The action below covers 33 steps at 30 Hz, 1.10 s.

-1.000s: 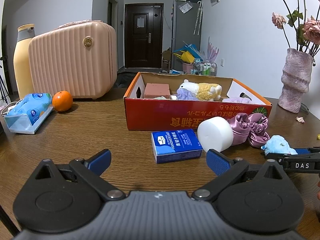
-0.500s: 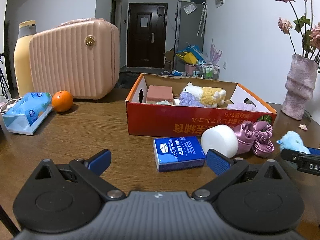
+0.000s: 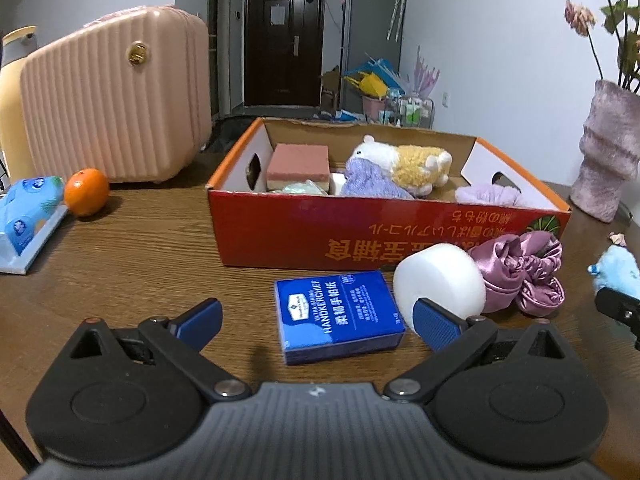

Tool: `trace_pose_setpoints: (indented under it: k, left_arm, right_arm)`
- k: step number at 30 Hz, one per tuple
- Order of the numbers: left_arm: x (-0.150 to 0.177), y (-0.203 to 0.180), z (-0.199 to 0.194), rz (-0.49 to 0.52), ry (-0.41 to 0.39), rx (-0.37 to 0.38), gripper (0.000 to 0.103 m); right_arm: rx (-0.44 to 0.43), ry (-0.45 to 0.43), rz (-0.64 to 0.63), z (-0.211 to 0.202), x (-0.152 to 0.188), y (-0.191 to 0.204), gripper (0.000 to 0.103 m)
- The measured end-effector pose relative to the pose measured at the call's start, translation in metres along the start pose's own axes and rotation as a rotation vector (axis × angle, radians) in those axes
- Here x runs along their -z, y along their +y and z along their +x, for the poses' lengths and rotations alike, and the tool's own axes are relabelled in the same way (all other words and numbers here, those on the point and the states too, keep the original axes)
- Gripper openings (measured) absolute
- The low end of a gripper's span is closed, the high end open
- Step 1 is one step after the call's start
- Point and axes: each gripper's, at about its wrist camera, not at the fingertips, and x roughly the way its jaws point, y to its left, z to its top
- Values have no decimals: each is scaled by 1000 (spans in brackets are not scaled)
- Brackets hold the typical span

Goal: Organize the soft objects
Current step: 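Close the left gripper on the blue handkerchief pack while the right holds the plush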

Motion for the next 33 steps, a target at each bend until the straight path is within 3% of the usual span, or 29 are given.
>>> trace_pose_setpoints:
  k: [10, 19, 25, 30, 33]
  left_arm:
    - [-7, -10, 37, 1, 100, -29, 103]
    - [-10, -4, 53, -22, 143, -43, 103]
    - [-9, -4, 51, -17, 131, -42, 102]
    - [-8, -6, 49, -1, 116, -42, 80]
    - [-8, -6, 47, -3, 108, -41, 76]
  right_arm:
    - [-2, 13, 21, 2, 0, -3, 70]
    - [-3, 20, 23, 3, 1, -3, 70]
    - [-4, 20, 21, 3, 1, -2, 70]
    - [-4, 20, 17, 3, 1, -2, 70]
    - [-4, 19, 15, 3, 1, -2, 70]
